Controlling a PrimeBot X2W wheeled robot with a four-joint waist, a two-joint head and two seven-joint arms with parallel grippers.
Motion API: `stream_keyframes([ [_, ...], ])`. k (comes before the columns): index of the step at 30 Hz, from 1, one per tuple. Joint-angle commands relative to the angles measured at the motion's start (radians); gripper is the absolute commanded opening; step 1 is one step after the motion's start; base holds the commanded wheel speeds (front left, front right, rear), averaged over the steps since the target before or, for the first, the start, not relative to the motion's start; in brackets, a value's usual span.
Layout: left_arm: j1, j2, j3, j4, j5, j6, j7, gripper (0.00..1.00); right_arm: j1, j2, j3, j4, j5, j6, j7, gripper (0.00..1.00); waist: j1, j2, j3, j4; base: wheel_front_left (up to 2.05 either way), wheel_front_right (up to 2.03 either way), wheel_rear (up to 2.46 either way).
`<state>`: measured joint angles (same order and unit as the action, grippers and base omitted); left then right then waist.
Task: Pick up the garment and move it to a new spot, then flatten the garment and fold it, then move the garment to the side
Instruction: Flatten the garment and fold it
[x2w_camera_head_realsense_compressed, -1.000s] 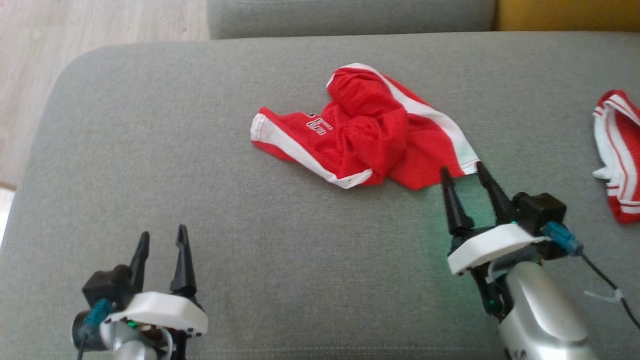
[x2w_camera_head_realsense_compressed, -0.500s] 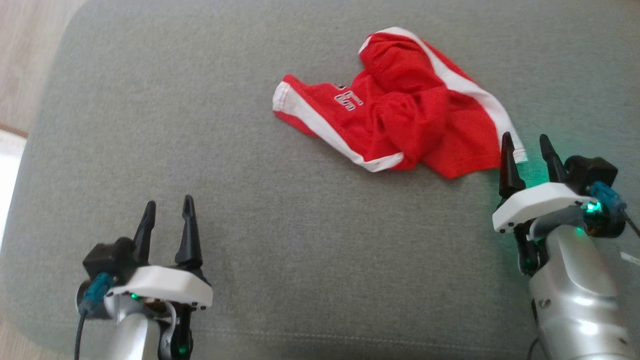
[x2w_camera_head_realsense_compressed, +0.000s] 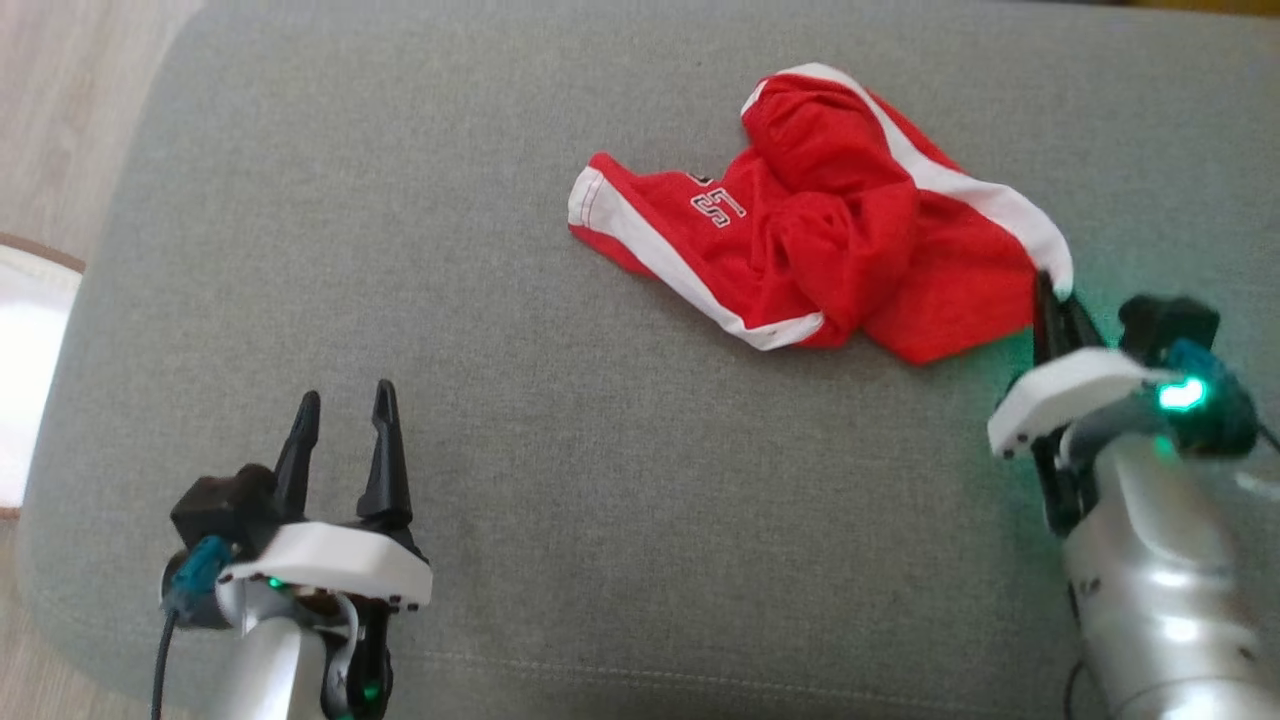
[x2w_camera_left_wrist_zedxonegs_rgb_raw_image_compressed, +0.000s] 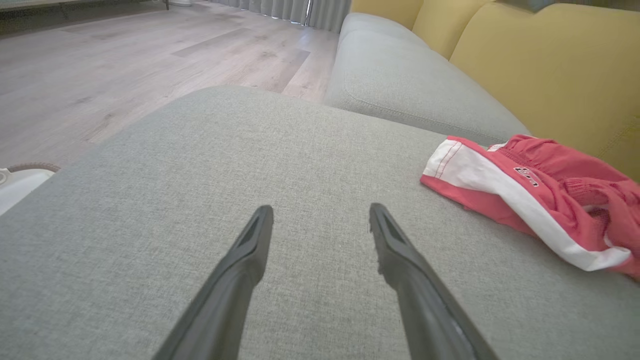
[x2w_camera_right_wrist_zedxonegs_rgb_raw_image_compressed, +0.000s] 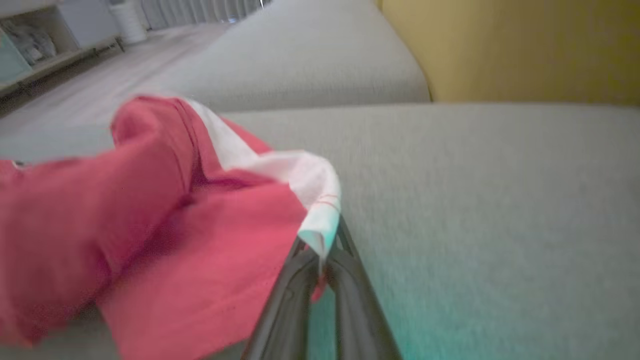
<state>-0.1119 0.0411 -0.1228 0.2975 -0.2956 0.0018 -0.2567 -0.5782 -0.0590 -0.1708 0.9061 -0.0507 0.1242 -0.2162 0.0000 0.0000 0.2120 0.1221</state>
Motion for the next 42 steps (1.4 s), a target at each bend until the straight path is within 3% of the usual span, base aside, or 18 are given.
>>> stream_keyframes([
  [1, -0.017, 0.009, 0.025, -0.025, -0.005, 0.003, -0.005, 1.0, -0.071, -0.002, 0.03, -0.043, -0.007, 0.007, -0.016, 0.0, 0.0, 0.0, -0.011, 0.002, 0.0, 0.0, 0.0],
  [8, -0.003, 0.009, -0.035, -0.015, -0.031, 0.009, -0.005, 1.0, -0.293, -0.061, 0.18, -0.166, -0.036, 0.007, -0.024, 0.0, 0.0, 0.0, -0.065, 0.055, 0.0, 0.0, 0.0],
  [13, 0.011, 0.009, -0.082, -0.006, -0.052, 0.017, -0.005, 1.0, -0.468, -0.099, 0.307, -0.16, -0.052, 0.007, 0.003, 0.0, 0.0, 0.0, -0.097, 0.129, 0.0, 0.0, 0.0],
  [18, 0.029, 0.009, -0.111, -0.008, -0.062, 0.028, -0.005, 1.0, -0.56, -0.081, 0.432, -0.114, -0.02, 0.007, -0.004, 0.0, 0.0, 0.0, -0.114, 0.178, 0.0, 0.0, 0.0],
  [24, 0.049, 0.009, -0.107, -0.008, -0.062, 0.037, -0.005, 1.0, -0.565, -0.047, 0.594, -0.107, 0.097, 0.007, -0.031, 0.0, 0.0, 0.0, -0.124, 0.17, 0.0, 0.0, 0.0],
  [28, 0.051, 0.009, -0.102, -0.01, -0.058, 0.034, -0.005, 1.0, -0.494, -0.061, 0.696, -0.165, 0.21, 0.007, -0.04, 0.0, 0.0, 0.0, -0.124, 0.134, 0.0, 0.0, 0.0],
  [33, 0.056, 0.009, -0.096, -0.012, -0.051, 0.031, -0.005, 1.0, -0.261, -0.149, 0.82, -0.298, 0.345, 0.007, -0.042, 0.0, 0.0, 0.0, -0.123, 0.073, 0.0, 0.0, 0.0],
  [38, 0.054, 0.009, -0.081, -0.012, -0.041, 0.026, -0.005, 1.0, 0.019, -0.263, 0.818, -0.38, 0.399, 0.007, -0.023, 0.0, 0.0, 0.0, -0.114, 0.007, 0.0, 0.0, 0.0],
  [42, 0.047, 0.009, -0.068, -0.009, -0.032, 0.02, -0.005, 1.0, 0.135, -0.294, 0.763, -0.41, 0.391, 0.007, -0.023, 0.0, 0.0, 0.0, -0.11, -0.032, 0.0, 0.0, 0.0],
])
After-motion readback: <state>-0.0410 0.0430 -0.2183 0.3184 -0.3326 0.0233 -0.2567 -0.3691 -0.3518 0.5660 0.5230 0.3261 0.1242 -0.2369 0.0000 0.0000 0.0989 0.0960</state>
